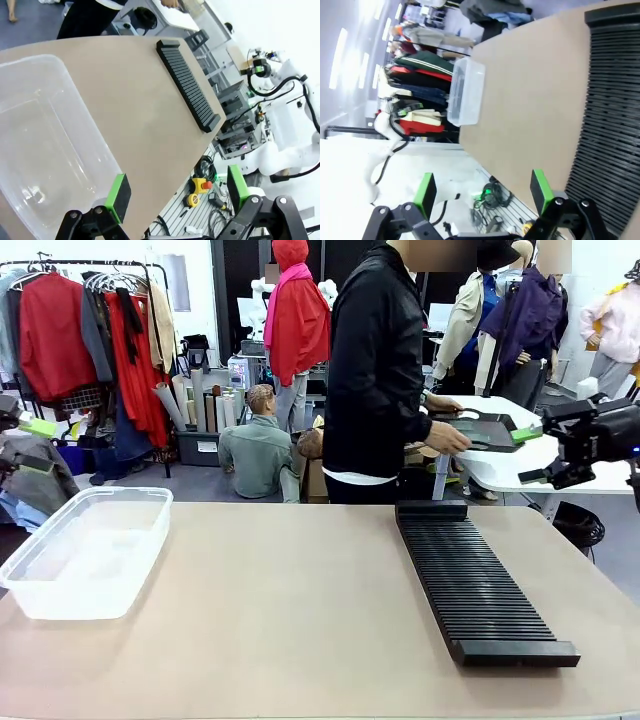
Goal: Sort PCBs into racks and boxes based on the side picked up.
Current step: Pick up the Blank PCB handed by the Human.
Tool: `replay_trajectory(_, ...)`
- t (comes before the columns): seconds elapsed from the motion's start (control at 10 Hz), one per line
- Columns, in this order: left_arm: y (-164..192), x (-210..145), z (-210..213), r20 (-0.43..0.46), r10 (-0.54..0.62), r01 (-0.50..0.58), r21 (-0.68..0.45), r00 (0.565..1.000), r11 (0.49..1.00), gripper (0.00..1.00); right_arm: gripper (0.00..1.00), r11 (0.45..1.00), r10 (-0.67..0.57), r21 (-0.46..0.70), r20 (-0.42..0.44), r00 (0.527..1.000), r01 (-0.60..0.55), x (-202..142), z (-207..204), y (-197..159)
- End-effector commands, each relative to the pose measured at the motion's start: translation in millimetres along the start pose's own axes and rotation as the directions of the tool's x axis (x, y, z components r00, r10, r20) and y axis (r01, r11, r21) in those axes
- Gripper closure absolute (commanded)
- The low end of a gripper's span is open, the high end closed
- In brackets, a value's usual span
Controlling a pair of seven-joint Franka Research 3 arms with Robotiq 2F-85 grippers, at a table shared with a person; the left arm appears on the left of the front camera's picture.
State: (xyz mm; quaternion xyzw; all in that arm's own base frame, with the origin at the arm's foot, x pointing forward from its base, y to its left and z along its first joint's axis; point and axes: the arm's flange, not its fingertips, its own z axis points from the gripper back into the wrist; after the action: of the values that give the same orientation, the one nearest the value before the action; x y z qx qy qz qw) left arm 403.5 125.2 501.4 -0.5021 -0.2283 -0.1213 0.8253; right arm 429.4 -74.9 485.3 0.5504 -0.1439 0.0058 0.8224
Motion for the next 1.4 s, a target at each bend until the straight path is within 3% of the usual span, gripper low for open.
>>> replay_trajectory(0.0,14,0,9,0.030,0.007,-0.005,-0.044,1.000,0.999,0.00,0.00,0.997,0.033,0.073,0.016,0.999,-0.034,-5,11,-4)
replay_trajectory(0.3,23,-12,31,0.075,0.025,-0.021,-0.050,0.997,0.999,0.00,0.00,0.992,0.027,0.118,0.044,0.999,-0.032,-16,29,-17)
replay_trajectory(0.7,17,-10,36,0.076,-0.007,0.014,-0.091,0.997,0.996,0.00,0.00,0.984,0.038,0.175,-0.009,0.999,-0.036,-14,27,-18)
replay_trajectory(0.8,21,-13,35,0.073,0.035,-0.033,-0.030,0.997,0.999,0.00,0.00,0.995,0.009,0.103,-0.001,1.000,-0.009,-19,29,-17)
replay_trajectory(1.3,21,-13,35,0.073,0.035,-0.033,-0.030,0.997,0.999,0.00,0.00,0.995,0.009,0.103,-0.001,1.000,-0.009,-19,29,-17)
